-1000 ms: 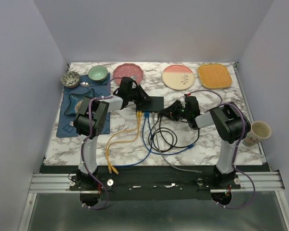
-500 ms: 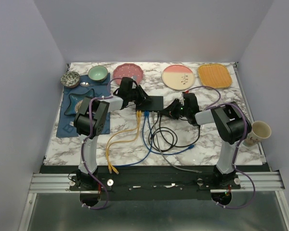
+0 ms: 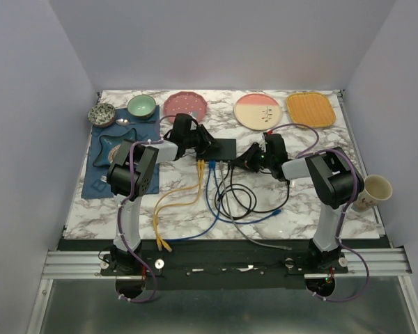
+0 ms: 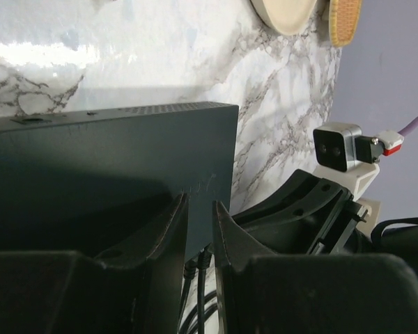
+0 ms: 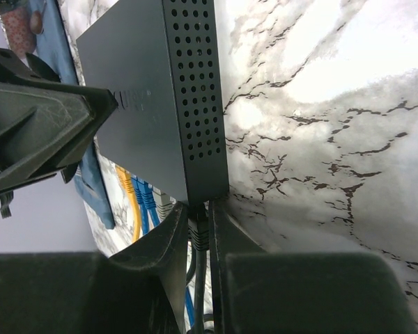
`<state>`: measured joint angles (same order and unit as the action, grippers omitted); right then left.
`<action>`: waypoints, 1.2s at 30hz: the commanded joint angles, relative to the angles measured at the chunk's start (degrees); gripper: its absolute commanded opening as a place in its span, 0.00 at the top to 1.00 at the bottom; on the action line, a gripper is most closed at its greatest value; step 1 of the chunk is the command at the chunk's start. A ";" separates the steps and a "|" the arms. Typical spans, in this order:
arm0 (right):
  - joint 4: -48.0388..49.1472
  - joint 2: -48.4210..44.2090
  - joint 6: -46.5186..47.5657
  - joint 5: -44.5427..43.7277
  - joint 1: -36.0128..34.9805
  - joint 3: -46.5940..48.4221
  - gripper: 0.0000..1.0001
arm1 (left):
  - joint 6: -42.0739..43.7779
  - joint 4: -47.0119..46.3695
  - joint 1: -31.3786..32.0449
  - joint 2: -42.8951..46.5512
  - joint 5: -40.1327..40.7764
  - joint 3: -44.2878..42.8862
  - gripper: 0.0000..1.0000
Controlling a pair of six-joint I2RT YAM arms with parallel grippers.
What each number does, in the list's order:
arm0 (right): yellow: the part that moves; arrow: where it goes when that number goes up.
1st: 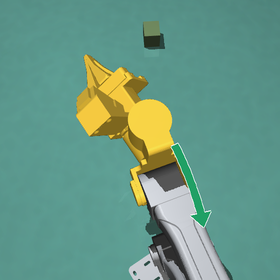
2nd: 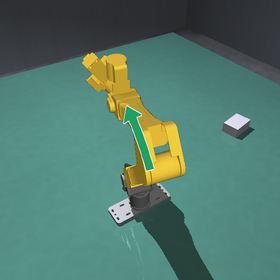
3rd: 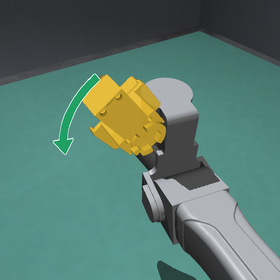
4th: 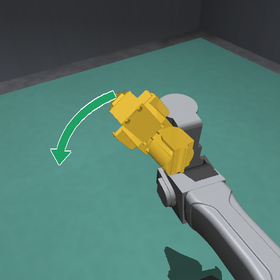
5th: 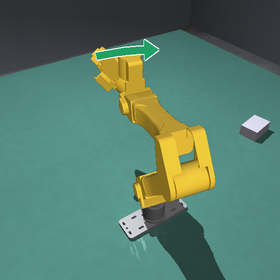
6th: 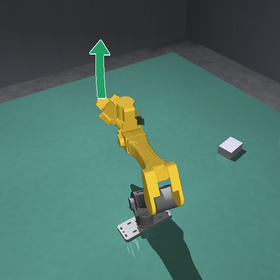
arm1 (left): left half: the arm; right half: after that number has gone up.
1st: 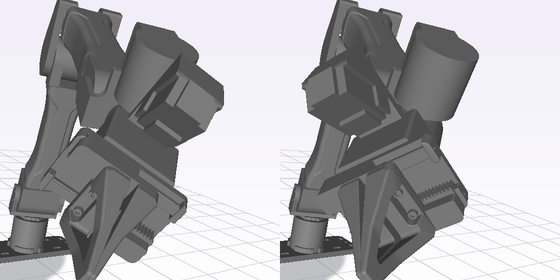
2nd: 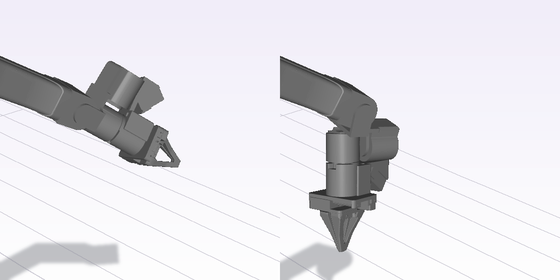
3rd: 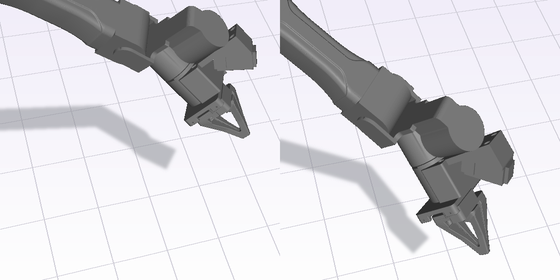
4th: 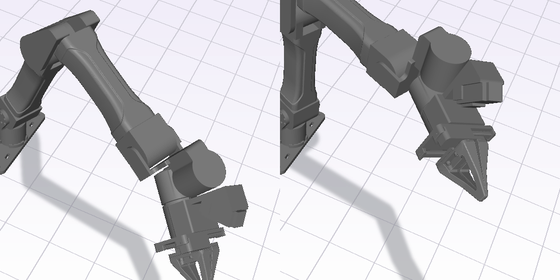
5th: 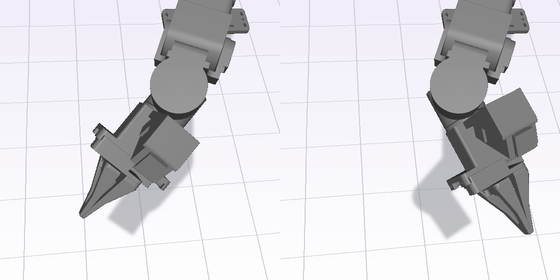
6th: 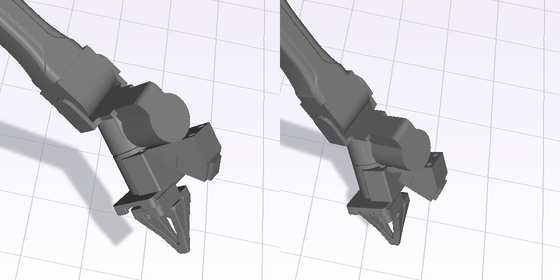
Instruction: Pull the plug from the switch port
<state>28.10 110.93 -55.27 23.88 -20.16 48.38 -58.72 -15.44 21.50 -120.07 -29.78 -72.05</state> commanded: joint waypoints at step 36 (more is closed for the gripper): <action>-27.91 -25.76 16.32 -22.86 0.82 -0.05 0.99 | -6.58 -6.79 1.36 2.38 -2.30 6.13 0.70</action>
<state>8.91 93.32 -45.32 17.52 -20.62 44.75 -65.21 -21.34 24.34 -120.95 -33.10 -67.77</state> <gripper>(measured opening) 0.187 0.296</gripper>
